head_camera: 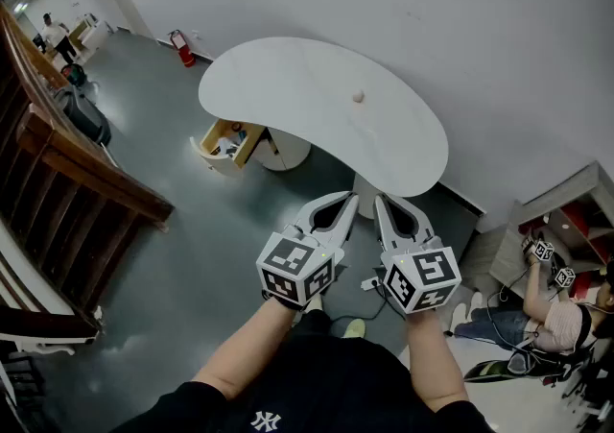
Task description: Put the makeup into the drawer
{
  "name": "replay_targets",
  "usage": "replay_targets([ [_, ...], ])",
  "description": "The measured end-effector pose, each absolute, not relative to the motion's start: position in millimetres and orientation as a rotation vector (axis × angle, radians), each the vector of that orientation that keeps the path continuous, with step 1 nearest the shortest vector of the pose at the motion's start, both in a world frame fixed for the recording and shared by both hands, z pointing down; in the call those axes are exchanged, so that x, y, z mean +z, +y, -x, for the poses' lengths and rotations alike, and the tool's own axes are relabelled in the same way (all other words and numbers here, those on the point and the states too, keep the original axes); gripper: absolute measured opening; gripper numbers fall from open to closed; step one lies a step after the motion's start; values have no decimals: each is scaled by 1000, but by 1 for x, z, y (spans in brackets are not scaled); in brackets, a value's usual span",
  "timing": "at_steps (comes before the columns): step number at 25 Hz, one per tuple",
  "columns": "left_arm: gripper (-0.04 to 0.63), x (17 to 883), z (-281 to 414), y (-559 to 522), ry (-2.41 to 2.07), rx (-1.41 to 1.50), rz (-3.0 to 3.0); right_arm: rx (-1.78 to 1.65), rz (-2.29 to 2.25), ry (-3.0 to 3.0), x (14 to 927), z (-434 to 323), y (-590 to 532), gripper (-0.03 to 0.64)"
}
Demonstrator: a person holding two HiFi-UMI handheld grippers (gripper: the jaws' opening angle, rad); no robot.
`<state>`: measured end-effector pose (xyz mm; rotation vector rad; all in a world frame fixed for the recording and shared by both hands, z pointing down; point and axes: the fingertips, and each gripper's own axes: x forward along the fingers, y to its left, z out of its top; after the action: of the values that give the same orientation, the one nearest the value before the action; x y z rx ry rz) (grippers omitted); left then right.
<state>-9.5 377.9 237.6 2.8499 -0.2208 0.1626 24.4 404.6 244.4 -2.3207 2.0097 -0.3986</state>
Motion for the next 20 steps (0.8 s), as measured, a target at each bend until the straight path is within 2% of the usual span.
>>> replay_targets([
  [20,11,249,22,293,-220,168,-2834,-464,2288,1944,249,-17,335,15],
])
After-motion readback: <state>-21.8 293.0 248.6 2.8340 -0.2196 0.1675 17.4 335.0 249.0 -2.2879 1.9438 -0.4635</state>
